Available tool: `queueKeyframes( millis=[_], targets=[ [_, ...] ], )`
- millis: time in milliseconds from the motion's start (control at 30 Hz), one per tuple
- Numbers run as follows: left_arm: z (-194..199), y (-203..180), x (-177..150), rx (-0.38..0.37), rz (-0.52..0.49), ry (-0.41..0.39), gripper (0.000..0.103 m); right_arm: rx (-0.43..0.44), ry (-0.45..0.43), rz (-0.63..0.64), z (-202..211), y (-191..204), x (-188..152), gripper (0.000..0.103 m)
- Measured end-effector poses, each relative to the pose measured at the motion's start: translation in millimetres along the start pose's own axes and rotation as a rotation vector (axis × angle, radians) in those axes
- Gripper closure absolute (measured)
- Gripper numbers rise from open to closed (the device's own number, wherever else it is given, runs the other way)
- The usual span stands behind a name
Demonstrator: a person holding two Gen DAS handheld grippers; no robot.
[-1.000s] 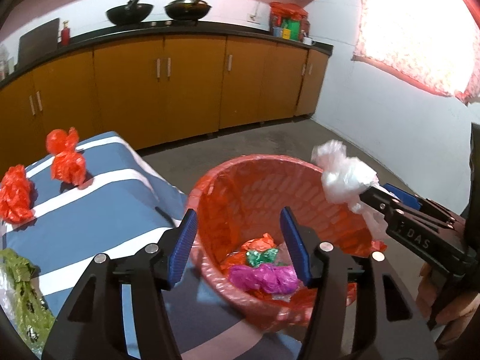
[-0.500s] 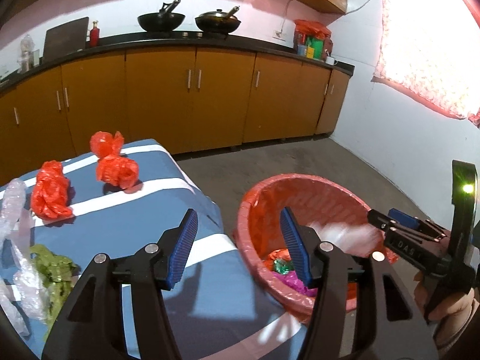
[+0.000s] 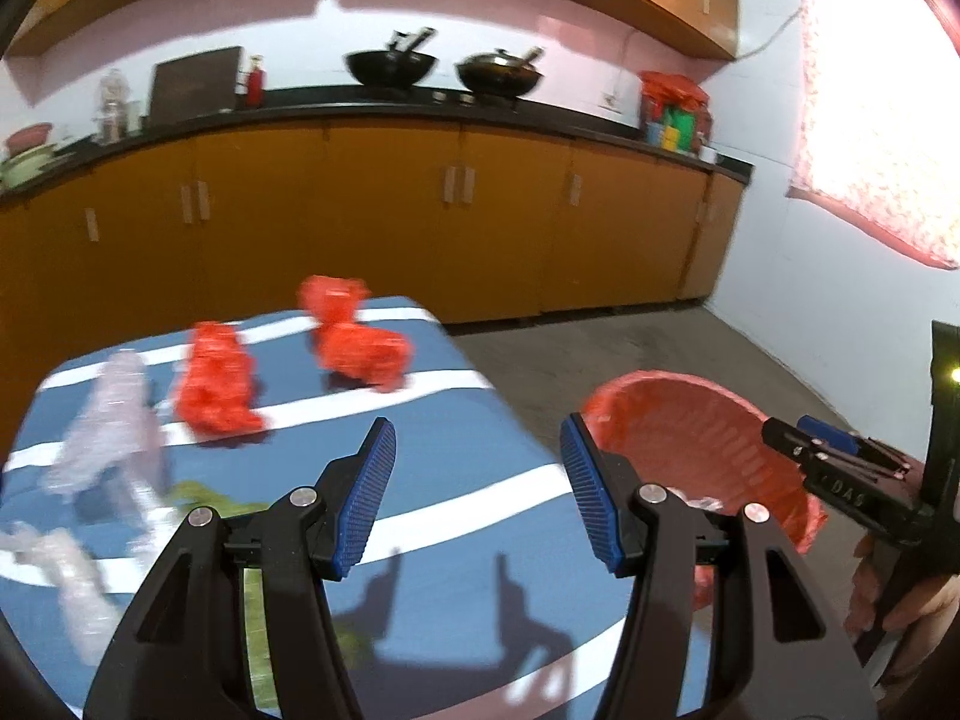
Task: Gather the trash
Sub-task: 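Move both tools back over the table toward the green and clear bags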
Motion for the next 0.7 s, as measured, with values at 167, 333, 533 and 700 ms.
queueKeyframes(
  millis=[167,333,533,700],
  targets=[
    [39.4,65.0,-29.9,0.127,0.054,0.014,0.043,0.101,0.036,0.056,4.7,58.3,-17.9,0.051],
    [74.7,130.1,-71.2,0.289,0.091,0.057,0.043,0.212,0.1,0.121,4.5,129.5,-52.5,0.051],
    [99.6,183.0,-115.6,0.4,0.167,0.122,0.043,0.314,0.179,0.193,1.5,209.1,-97.9,0.052],
    [104.5,198.2,-139.1,0.411,0.212,0.155,0.043,0.343,0.238,0.246,-2.4,252.2,-131.0,0.052]
  ],
)
Point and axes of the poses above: each gripper's, at about its wrist camera, not at the fingertips, and z roughly against the way its jaws point, y to its left, x to its top, the point moved 9 cm from there along -z, roughly the way its jaws point, and after that the axes turned 13 degrees about -z, right-handed, at the moved point
